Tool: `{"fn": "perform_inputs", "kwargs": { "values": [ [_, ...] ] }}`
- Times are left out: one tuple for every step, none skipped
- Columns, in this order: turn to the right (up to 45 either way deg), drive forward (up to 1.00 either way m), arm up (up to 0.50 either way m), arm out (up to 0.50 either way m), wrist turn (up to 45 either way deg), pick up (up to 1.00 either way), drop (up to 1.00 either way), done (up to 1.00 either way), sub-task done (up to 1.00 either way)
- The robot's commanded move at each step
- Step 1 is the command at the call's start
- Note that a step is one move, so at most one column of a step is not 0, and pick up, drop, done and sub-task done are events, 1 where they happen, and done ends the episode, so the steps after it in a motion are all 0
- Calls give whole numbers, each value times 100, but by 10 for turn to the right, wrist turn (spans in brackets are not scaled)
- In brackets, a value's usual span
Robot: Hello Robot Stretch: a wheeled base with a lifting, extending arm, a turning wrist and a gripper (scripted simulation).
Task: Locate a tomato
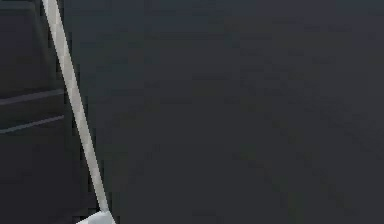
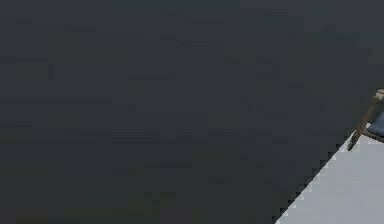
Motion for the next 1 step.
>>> {"fn": "perform_inputs", "kwargs": {
  "values": [
    [-450,0,0,0,0,0,0,0,0]
  ]
}}
